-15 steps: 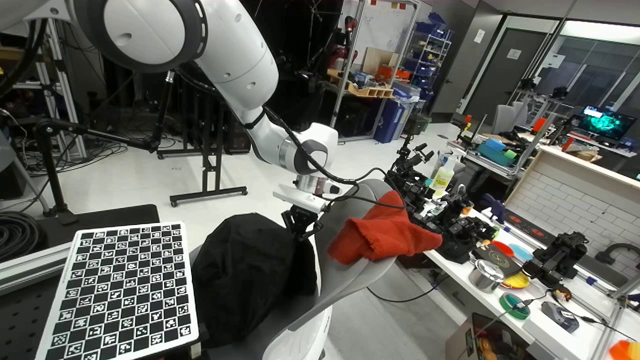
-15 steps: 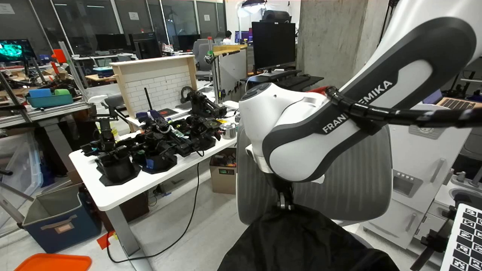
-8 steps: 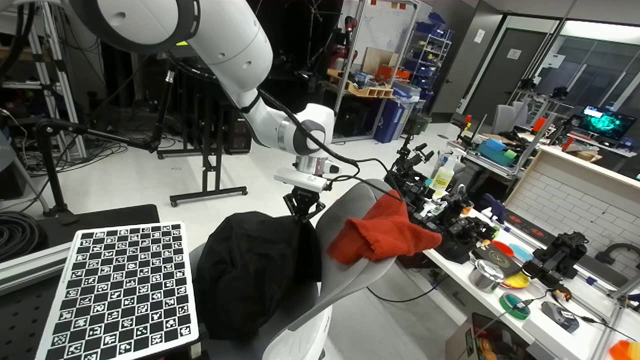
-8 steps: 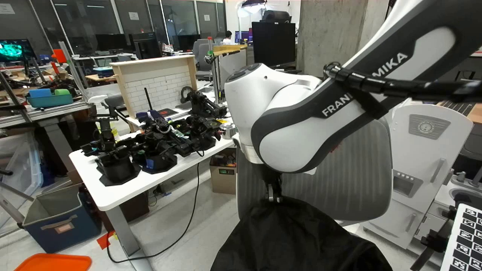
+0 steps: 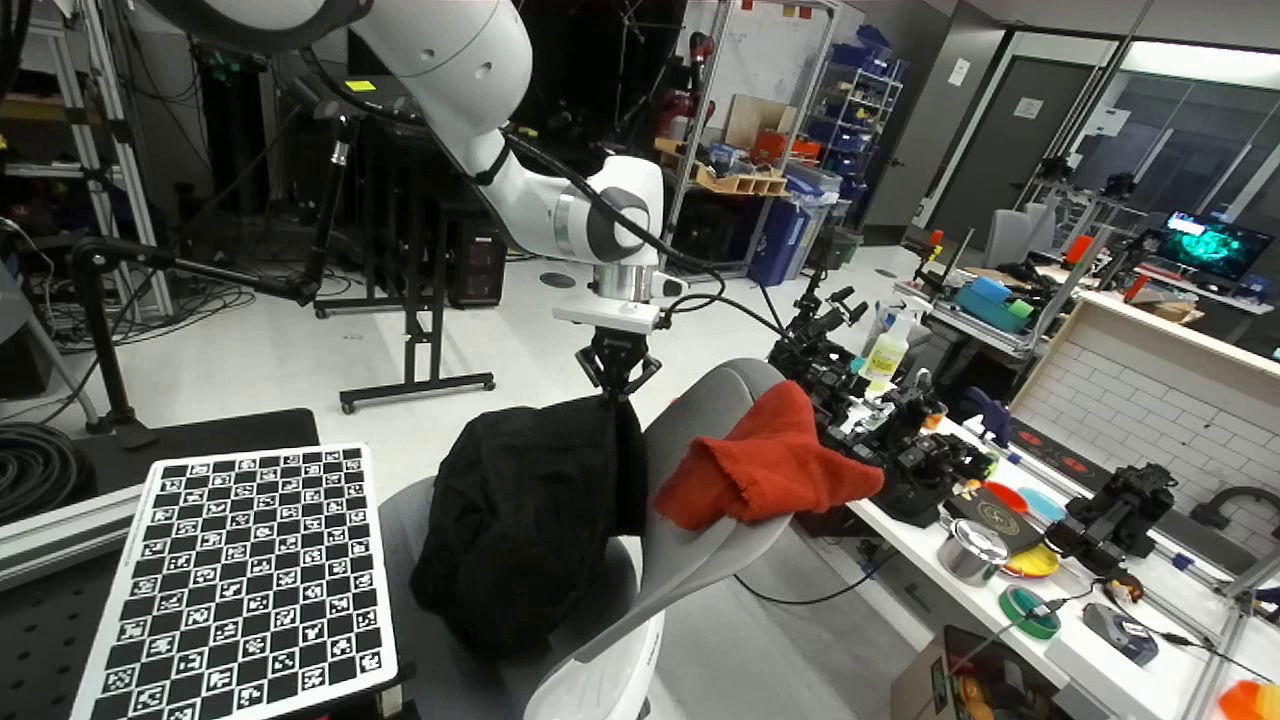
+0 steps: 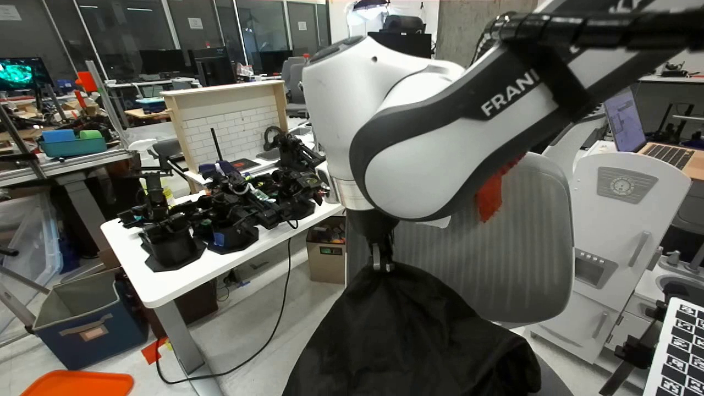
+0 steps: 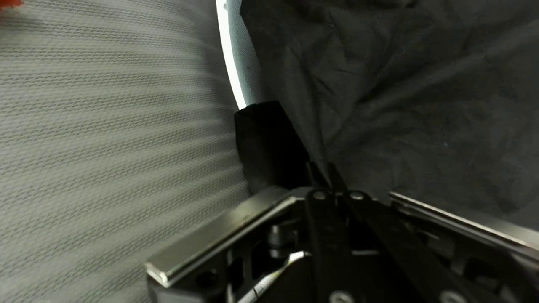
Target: Lift the towel and bag from the seat and put them on the head seat
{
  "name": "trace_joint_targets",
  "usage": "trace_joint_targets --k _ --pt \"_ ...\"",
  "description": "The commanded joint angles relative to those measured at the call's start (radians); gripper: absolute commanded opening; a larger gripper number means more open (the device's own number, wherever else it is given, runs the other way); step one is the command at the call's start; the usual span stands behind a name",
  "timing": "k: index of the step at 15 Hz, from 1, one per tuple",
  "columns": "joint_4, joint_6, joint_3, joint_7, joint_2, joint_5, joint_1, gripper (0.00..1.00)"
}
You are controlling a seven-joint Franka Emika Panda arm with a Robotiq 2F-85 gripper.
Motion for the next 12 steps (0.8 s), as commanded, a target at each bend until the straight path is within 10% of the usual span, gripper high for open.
trace_joint_targets --k 1,12 --pt "-0.013 0.004 0.002 0.017 -0.074 -0.026 -0.004 0.0" --pt "0.112 -0.109 0.023 -0.013 -0.288 0.015 -0.036 0.0"
